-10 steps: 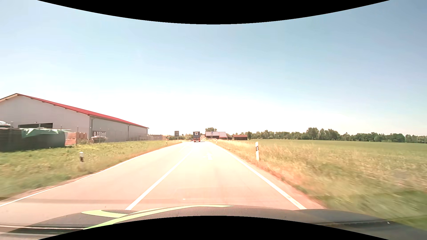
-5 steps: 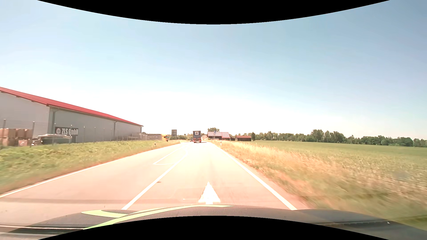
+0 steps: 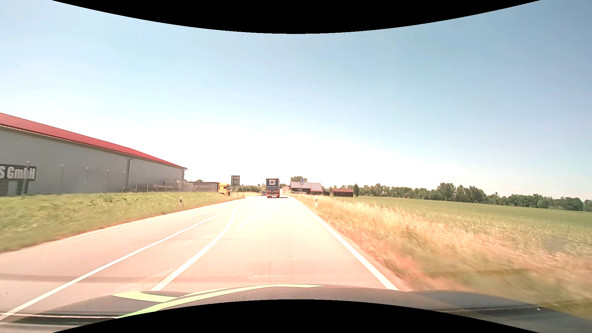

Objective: Follow the waypoints while adhering to traffic rules and regulations

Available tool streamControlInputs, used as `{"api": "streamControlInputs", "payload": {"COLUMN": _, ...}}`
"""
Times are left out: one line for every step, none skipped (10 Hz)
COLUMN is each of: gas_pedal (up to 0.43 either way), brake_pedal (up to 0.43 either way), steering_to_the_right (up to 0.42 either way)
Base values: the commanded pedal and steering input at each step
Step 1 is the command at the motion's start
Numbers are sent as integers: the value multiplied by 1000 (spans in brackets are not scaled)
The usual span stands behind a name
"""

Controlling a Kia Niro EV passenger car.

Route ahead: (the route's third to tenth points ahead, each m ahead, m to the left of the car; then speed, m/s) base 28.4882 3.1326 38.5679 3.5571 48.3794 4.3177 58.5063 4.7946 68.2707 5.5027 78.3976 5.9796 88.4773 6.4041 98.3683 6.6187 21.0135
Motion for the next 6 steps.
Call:
{"api": "streamControlInputs", "payload": {"gas_pedal": 0, "brake_pedal": 409, "steering_to_the_right": -5}}
{"api": "streamControlInputs", "payload": {"gas_pedal": 0, "brake_pedal": 415, "steering_to_the_right": -5}}
{"api": "streamControlInputs", "payload": {"gas_pedal": 0, "brake_pedal": 421, "steering_to_the_right": -6}}
{"api": "streamControlInputs", "payload": {"gas_pedal": 0, "brake_pedal": 439, "steering_to_the_right": -6}}
{"api": "streamControlInputs", "payload": {"gas_pedal": 0, "brake_pedal": 445, "steering_to_the_right": -5}}
{"api": "streamControlInputs", "payload": {"gas_pedal": 0, "brake_pedal": 451, "steering_to_the_right": -5}}
